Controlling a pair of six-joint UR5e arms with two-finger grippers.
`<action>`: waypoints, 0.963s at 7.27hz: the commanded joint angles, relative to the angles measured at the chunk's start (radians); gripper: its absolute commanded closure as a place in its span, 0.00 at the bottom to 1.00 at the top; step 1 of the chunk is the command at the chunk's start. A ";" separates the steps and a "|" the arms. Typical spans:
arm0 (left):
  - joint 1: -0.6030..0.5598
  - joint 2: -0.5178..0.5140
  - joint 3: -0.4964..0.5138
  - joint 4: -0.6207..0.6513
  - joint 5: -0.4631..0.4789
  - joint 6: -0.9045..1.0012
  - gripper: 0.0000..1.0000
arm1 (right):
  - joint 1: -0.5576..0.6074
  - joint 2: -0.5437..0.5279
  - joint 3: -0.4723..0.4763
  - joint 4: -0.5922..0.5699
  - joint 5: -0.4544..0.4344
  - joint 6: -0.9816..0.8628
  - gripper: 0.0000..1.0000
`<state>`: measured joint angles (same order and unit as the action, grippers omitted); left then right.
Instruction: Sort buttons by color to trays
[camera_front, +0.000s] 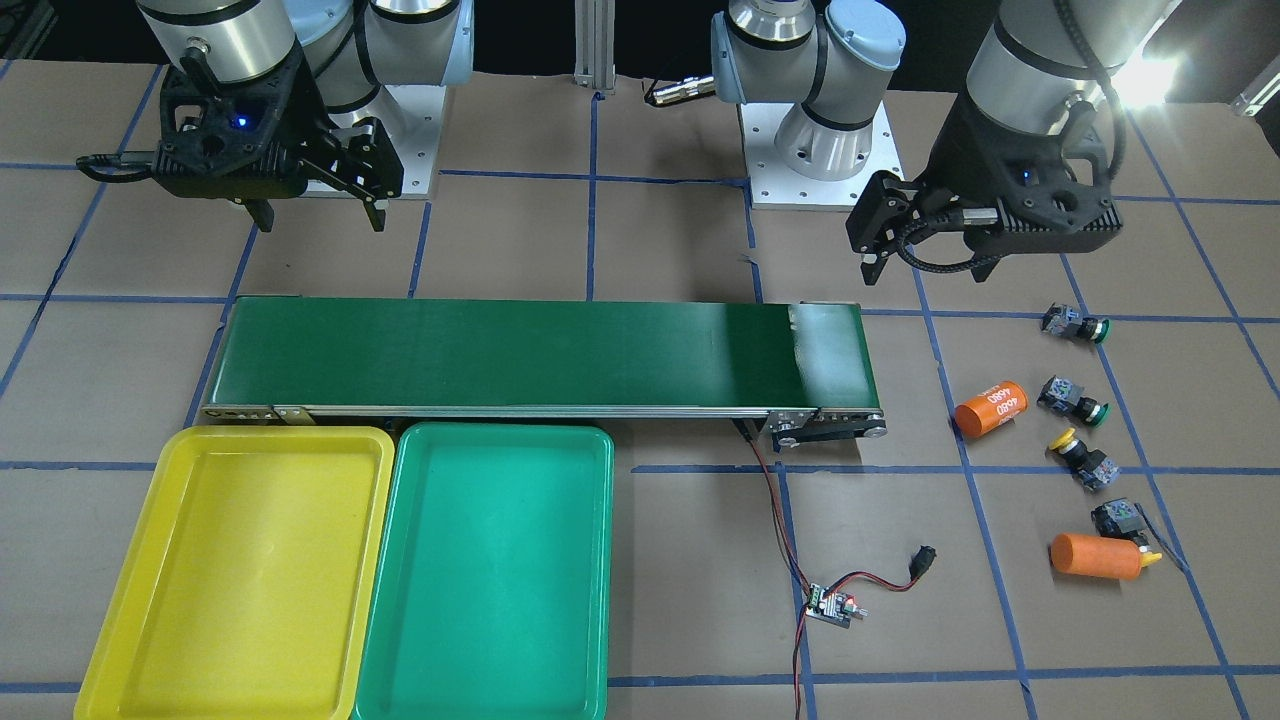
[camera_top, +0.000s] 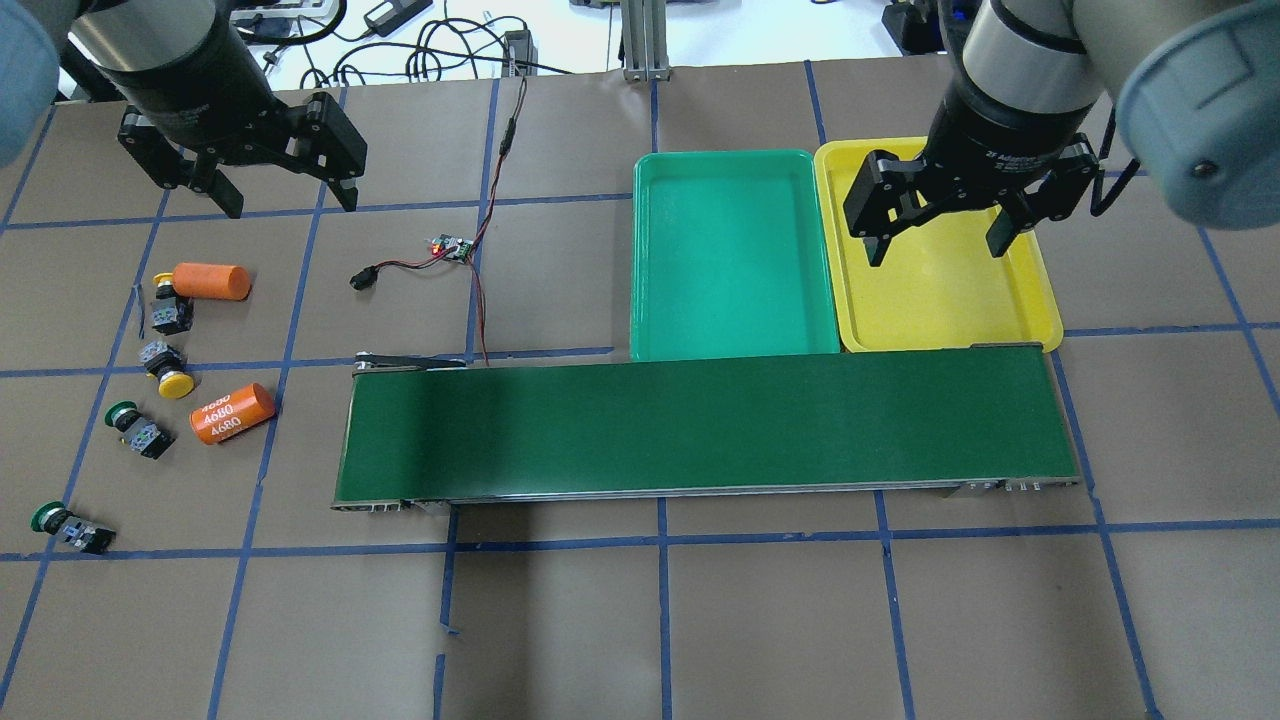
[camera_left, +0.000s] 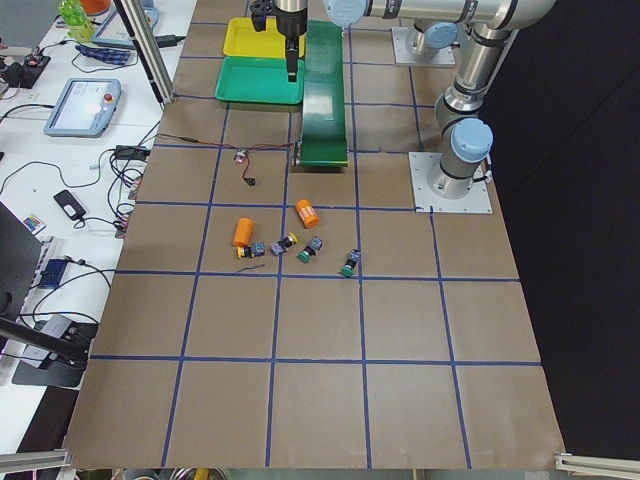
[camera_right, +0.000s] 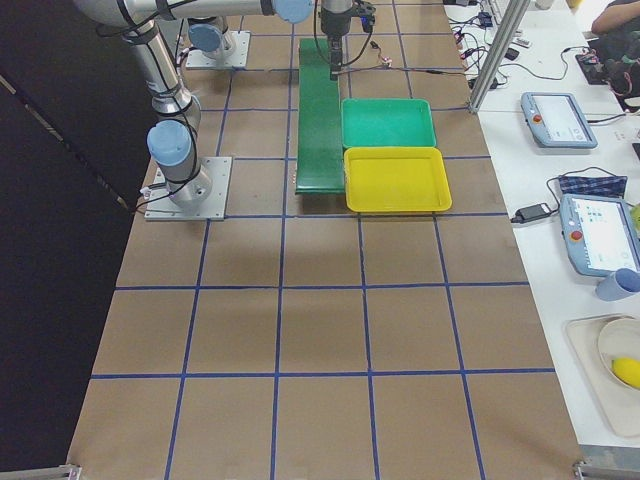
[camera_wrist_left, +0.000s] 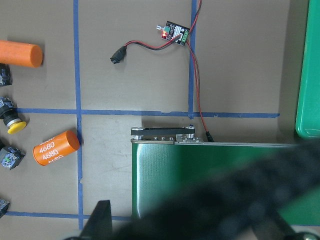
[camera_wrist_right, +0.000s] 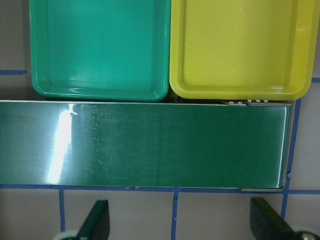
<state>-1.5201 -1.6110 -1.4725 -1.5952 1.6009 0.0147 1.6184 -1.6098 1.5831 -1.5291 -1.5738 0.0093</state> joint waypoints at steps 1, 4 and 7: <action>0.000 -0.010 0.009 0.032 0.001 -0.007 0.00 | -0.002 0.002 0.000 0.000 -0.012 -0.003 0.00; 0.003 -0.010 -0.009 0.055 0.002 -0.006 0.00 | 0.000 -0.012 0.003 0.006 0.003 -0.002 0.00; 0.043 -0.007 -0.020 0.051 -0.006 -0.005 0.00 | 0.000 -0.039 0.006 0.007 0.005 0.000 0.00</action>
<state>-1.4845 -1.6223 -1.4880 -1.5392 1.5962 0.0152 1.6183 -1.6366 1.5883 -1.5220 -1.5691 0.0073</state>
